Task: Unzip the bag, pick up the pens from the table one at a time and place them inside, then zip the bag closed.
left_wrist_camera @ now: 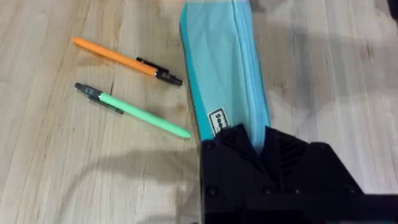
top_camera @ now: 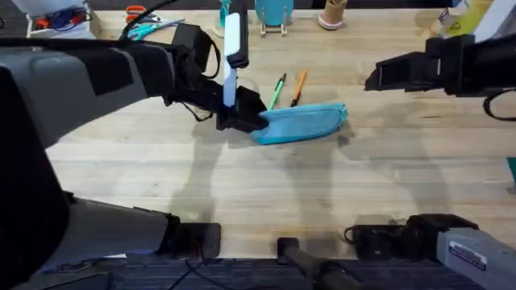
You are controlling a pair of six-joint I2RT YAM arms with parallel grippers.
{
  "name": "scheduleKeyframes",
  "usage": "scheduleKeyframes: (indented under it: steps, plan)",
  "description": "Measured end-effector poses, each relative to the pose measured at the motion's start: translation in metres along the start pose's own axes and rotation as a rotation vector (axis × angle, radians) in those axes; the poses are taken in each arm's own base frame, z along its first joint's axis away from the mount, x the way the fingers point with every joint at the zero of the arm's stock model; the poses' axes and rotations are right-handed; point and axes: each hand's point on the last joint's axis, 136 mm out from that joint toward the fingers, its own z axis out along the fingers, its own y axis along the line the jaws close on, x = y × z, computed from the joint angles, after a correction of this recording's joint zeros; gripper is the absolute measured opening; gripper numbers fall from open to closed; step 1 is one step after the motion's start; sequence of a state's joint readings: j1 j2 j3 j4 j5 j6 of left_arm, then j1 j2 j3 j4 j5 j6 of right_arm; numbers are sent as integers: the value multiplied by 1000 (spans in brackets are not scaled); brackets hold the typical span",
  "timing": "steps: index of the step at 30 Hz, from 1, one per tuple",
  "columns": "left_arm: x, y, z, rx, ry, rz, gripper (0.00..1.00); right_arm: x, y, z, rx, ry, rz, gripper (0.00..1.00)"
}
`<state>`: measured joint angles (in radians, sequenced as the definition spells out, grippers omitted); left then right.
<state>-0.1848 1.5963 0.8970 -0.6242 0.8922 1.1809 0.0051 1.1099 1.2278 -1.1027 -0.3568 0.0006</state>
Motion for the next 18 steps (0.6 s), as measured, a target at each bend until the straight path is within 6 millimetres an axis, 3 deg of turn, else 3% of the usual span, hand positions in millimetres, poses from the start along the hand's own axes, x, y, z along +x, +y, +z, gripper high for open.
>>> scheduleKeyframes:
  steps: [10,18]
  plan:
    - [0,0,0,0,-1,0,43,4,4,3,-9,24,-9,998]
    - [0,0,0,0,-1,0,43,22,3,43,-32,157,-12,998]
